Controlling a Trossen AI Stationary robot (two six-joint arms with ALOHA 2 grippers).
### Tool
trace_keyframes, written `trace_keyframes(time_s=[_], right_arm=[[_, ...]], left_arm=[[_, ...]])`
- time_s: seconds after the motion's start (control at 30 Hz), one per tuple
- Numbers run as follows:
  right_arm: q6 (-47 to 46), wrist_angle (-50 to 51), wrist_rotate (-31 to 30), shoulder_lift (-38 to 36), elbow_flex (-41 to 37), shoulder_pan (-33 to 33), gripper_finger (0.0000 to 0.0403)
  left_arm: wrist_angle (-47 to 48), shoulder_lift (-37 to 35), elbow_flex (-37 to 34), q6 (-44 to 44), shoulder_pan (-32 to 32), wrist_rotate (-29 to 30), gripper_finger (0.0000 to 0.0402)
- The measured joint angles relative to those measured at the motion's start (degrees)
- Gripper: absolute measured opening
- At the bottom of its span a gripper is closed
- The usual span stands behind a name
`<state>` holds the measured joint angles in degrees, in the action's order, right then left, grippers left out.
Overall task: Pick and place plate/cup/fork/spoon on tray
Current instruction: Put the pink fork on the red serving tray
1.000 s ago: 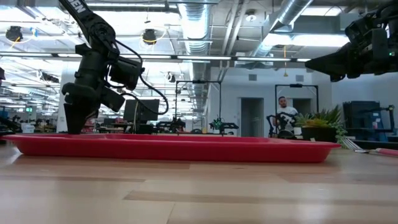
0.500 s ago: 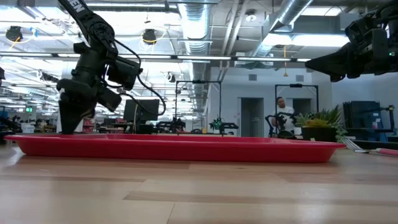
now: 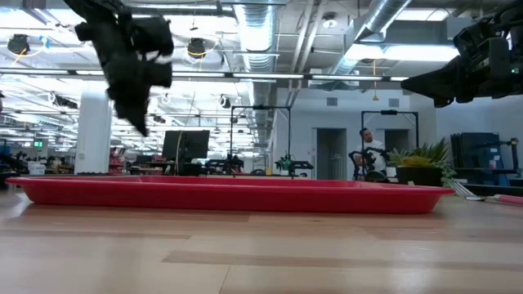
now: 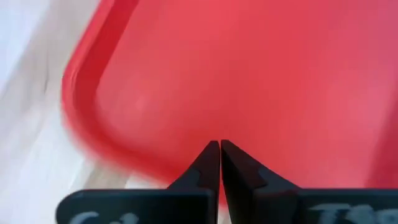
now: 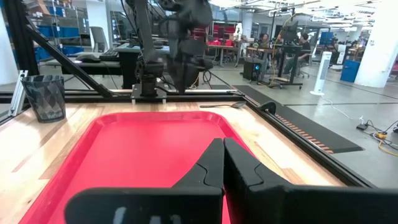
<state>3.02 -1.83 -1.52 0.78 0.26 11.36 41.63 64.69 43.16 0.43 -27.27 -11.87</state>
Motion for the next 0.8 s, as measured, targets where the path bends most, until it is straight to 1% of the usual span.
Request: trace_keyframes(time_s=[0.07,0.17,0.27,0.43,0.57,0.67,0.8], right_arm=[[-0.01,0.0,0.0,0.0,-0.01,0.01,0.0016],[0.01,0.0,0.0,0.0,0.01,0.0,0.0016],[-0.01,0.0,0.0,0.0,-0.01,0.01,0.0016],[0.0,-0.02,0.0,0.0,0.0,0.0,0.0016],[0.01,-0.02,0.0,0.0,0.01,0.01,0.0016],[0.0,-0.02,0.0,0.0,0.01,0.0,0.0016],[0.01,-0.02,0.0,0.0,0.01,0.01,0.0016]], left_arm=[[-3.87,-1.51,0.0,-0.49,2.47,-1.19,0.0],[-10.44,-2.67,-0.05,-1.08,6.77,-0.67,0.0],[-20.88,-2.97,-2.04,-1.78,11.33,0.11,0.0],[-41.44,-2.89,-10.38,-5.55,16.83,0.14,0.0],[-54.55,-2.82,-17.45,-7.97,19.7,0.28,0.0],[-61.66,-2.82,-21.24,-8.78,21.2,2.19,0.0],[-67.45,-2.82,-24.2,-9.69,22.07,3.27,0.0]])
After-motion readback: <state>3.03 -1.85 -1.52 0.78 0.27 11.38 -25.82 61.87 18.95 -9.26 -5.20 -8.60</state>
